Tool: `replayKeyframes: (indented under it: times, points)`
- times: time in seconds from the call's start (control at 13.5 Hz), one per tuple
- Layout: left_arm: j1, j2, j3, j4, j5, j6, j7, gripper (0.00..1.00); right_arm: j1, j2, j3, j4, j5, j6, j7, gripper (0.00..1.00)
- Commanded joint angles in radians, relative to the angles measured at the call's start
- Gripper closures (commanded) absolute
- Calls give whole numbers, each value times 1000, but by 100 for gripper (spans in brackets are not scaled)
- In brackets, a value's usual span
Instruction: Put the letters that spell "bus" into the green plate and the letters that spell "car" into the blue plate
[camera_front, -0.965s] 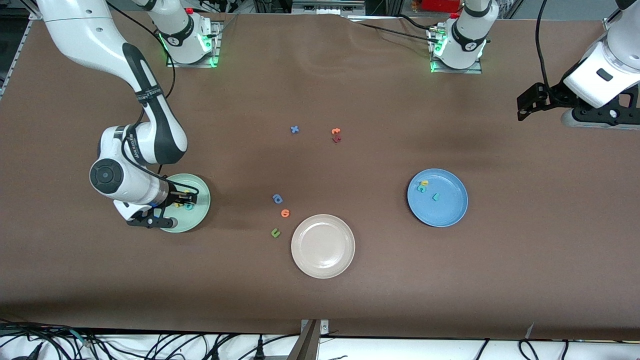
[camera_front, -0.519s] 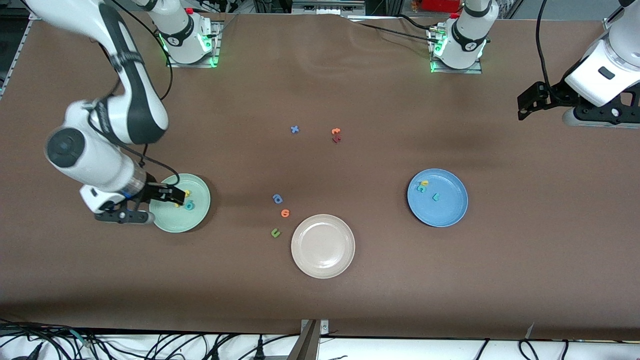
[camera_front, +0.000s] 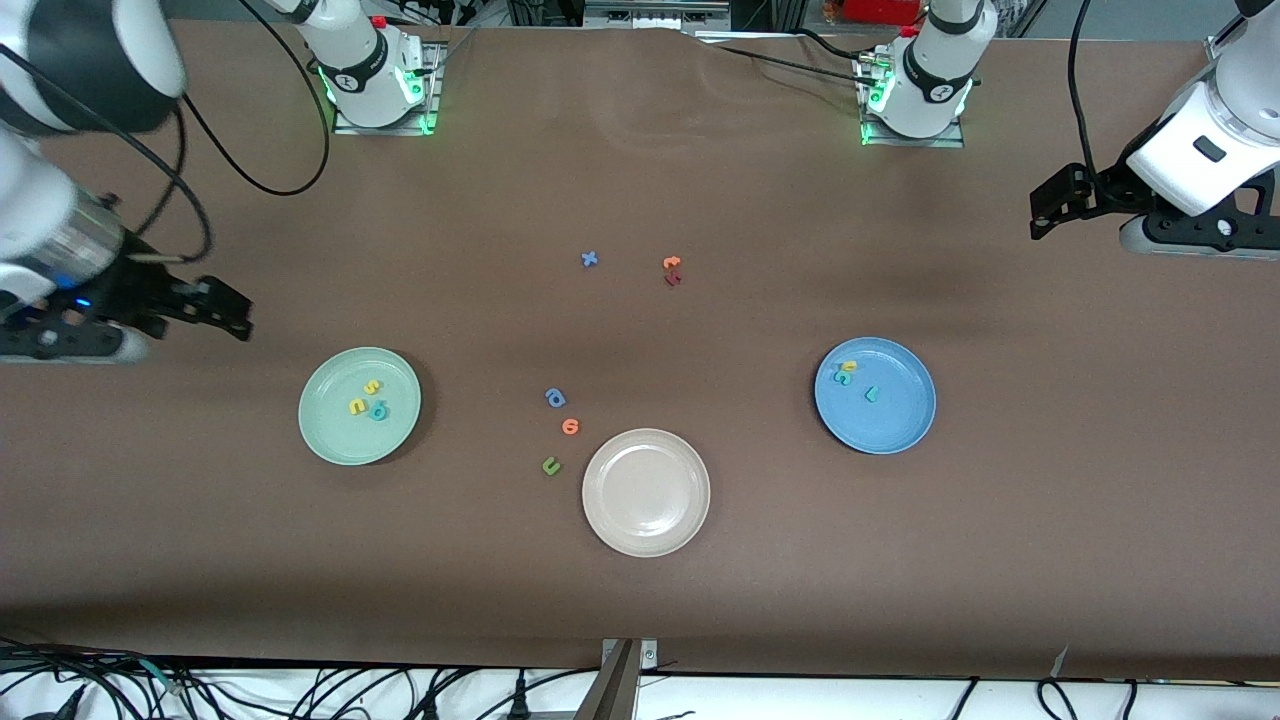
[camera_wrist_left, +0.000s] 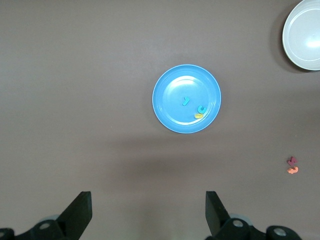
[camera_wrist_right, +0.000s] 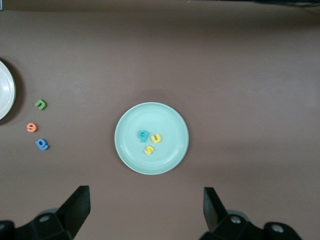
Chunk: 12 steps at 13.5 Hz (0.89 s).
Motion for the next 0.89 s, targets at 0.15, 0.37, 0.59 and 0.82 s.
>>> replayKeyframes:
  times: [0.15,0.37,0.59,0.82]
  points:
    - [1,14,2,41,-17,-32,-5,0,-53,-25,8,6,71,-35,-48,0]
    - [1,13,2,41,-20,-32,1,0,-57,-3,8,6,74,-24,-128,0]
    - [1,13,4,41,-21,-32,3,0,-57,1,11,-7,71,-53,-131,0]
    - [1,13,2,41,-21,-32,3,0,-53,6,11,-1,58,-52,-130,0]
